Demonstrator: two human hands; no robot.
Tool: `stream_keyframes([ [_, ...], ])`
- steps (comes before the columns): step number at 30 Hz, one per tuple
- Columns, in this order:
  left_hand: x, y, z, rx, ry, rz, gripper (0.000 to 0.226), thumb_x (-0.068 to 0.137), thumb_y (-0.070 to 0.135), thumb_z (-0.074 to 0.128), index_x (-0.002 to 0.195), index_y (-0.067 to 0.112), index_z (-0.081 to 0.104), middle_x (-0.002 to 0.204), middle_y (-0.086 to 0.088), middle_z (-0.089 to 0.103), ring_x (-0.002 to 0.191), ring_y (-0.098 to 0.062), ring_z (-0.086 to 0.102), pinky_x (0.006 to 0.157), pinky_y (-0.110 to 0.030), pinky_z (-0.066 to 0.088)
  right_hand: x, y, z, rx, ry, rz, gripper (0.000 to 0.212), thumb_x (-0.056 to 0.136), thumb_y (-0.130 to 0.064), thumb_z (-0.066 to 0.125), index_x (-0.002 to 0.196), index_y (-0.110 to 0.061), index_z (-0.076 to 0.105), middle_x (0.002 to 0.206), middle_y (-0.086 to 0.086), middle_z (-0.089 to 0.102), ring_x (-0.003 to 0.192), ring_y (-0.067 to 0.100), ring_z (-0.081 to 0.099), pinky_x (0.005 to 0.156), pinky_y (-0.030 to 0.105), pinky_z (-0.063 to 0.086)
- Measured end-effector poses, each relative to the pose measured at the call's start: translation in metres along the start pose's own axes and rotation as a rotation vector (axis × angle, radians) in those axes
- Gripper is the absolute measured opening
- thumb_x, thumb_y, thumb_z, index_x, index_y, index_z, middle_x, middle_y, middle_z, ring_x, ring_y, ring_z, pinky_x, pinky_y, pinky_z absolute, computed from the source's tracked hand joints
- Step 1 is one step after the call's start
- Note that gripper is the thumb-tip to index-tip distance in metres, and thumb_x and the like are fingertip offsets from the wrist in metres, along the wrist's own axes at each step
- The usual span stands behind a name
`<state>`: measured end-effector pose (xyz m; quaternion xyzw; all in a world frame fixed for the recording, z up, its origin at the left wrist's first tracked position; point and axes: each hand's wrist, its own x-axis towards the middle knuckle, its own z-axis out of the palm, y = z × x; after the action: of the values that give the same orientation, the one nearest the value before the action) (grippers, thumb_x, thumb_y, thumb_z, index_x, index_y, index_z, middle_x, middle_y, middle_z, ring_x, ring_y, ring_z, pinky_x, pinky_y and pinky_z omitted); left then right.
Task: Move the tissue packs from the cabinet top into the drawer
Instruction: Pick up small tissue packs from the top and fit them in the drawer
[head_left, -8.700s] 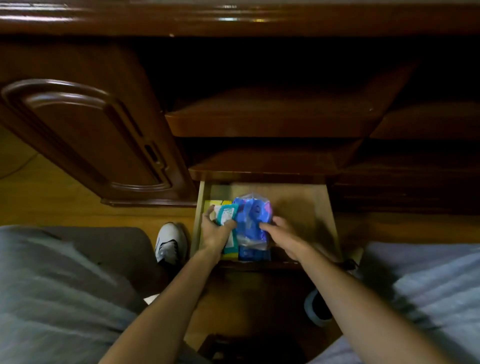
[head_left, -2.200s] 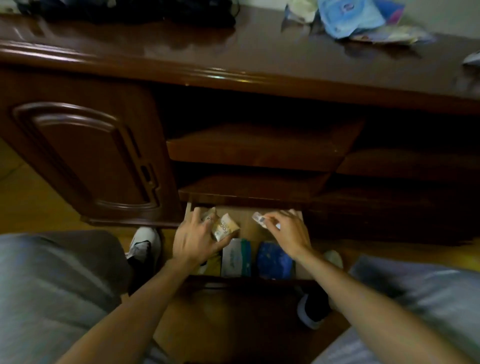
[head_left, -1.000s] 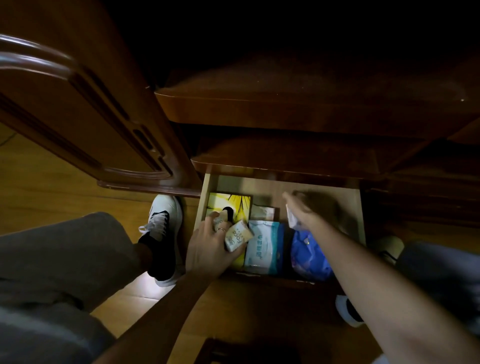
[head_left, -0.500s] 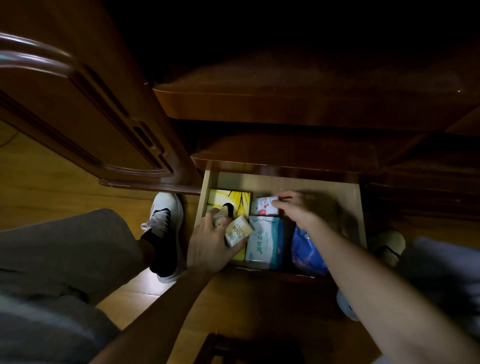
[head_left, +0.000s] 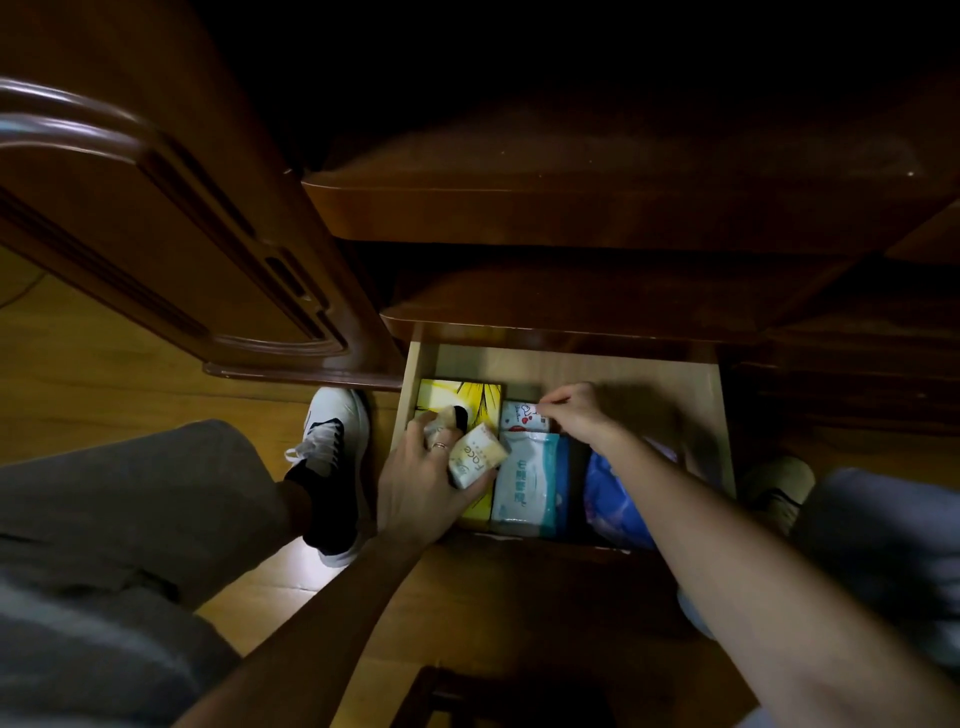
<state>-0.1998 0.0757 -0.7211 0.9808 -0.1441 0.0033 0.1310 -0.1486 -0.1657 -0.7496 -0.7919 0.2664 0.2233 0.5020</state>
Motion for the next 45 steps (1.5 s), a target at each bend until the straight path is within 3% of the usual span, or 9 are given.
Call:
stream_keyframes([
  [4,0.012,0.015,-0.011,-0.018,0.037,0.017,0.083,0.076,0.085,0.056,0.13,0.022,0.061,0.133,-0.009,0.051,0.115,-0.021,0.052,0.072,-0.033,0.054,-0.01,-0.014,-0.011,-0.049,0.051,-0.101,0.03,0.09,-0.038,0.071,0.113,-0.019,0.07,0.115,0.002,0.069,0.104,0.017,0.063,0.091,0.035,0.052],
  [7,0.018,0.025,-0.015,0.001,0.045,0.032,0.082,0.075,0.085,0.058,0.124,0.02,0.065,0.13,-0.009,0.053,0.107,-0.02,0.053,0.071,-0.03,0.049,-0.031,-0.028,-0.021,-0.02,-0.296,-0.157,0.036,0.084,-0.064,0.065,0.109,-0.04,0.069,0.11,-0.007,0.07,0.095,0.012,0.063,0.075,0.028,0.046],
  [10,0.018,0.03,-0.013,-0.025,0.049,0.028,0.082,0.071,0.083,0.063,0.121,0.018,0.066,0.128,-0.009,0.054,0.103,-0.021,0.055,0.067,-0.028,0.047,-0.043,-0.026,-0.025,-0.093,-0.467,-0.212,0.022,0.085,-0.052,0.071,0.105,-0.047,0.066,0.108,-0.011,0.073,0.096,0.011,0.067,0.069,0.022,0.047],
  [15,0.015,0.034,-0.013,-0.144,0.015,-0.02,0.079,0.069,0.073,0.076,0.124,0.018,0.06,0.133,-0.012,0.051,0.107,-0.022,0.055,0.068,-0.03,0.054,-0.034,0.0,-0.036,0.141,-0.206,-0.131,0.033,0.093,-0.038,0.068,0.124,-0.029,0.063,0.11,0.001,0.071,0.087,0.014,0.065,0.068,0.024,0.05],
  [22,0.01,0.027,-0.019,-0.179,0.099,-0.08,0.041,0.097,0.01,0.056,0.136,0.02,0.052,0.118,-0.011,0.06,0.099,-0.032,0.06,0.071,-0.04,0.052,-0.008,0.035,-0.058,0.253,0.23,0.161,0.035,0.103,-0.025,0.055,0.137,-0.017,0.052,0.114,0.012,0.066,0.08,0.018,0.062,0.05,0.023,0.048],
  [32,0.013,0.023,-0.012,-0.234,0.055,-0.263,0.019,0.101,0.02,0.052,0.116,0.01,0.058,0.098,-0.011,0.059,0.086,-0.034,0.061,0.061,-0.032,0.038,-0.009,0.015,-0.01,0.071,-0.023,-0.138,0.033,0.096,-0.011,0.065,0.129,-0.005,0.062,0.12,0.011,0.063,0.098,0.017,0.059,0.069,0.013,0.049],
  [35,0.013,0.02,-0.012,-0.245,0.045,-0.257,0.023,0.101,0.026,0.054,0.116,0.009,0.061,0.102,-0.011,0.061,0.093,-0.034,0.061,0.065,-0.037,0.049,-0.004,0.011,0.007,-0.014,0.006,-0.161,0.028,0.093,-0.009,0.069,0.12,-0.002,0.067,0.117,0.016,0.068,0.106,0.029,0.064,0.094,0.036,0.054],
  [40,0.018,0.023,-0.017,-0.263,-0.009,-0.319,0.04,0.1,0.038,0.054,0.129,0.012,0.061,0.122,-0.012,0.058,0.104,-0.031,0.059,0.076,-0.04,0.053,0.002,0.011,-0.001,-0.066,-0.008,-0.105,0.046,0.09,-0.027,0.073,0.133,-0.016,0.062,0.128,0.006,0.064,0.116,0.023,0.061,0.1,0.044,0.052],
  [45,0.027,0.03,-0.026,-0.621,0.0,-0.522,0.037,0.097,0.038,0.064,0.126,0.015,0.058,0.099,0.001,0.069,0.087,-0.009,0.067,0.067,-0.025,0.052,-0.012,0.008,-0.004,-0.045,0.128,-0.221,0.044,0.087,-0.053,0.066,0.125,-0.032,0.06,0.116,-0.011,0.063,0.106,0.011,0.06,0.088,0.033,0.052],
])
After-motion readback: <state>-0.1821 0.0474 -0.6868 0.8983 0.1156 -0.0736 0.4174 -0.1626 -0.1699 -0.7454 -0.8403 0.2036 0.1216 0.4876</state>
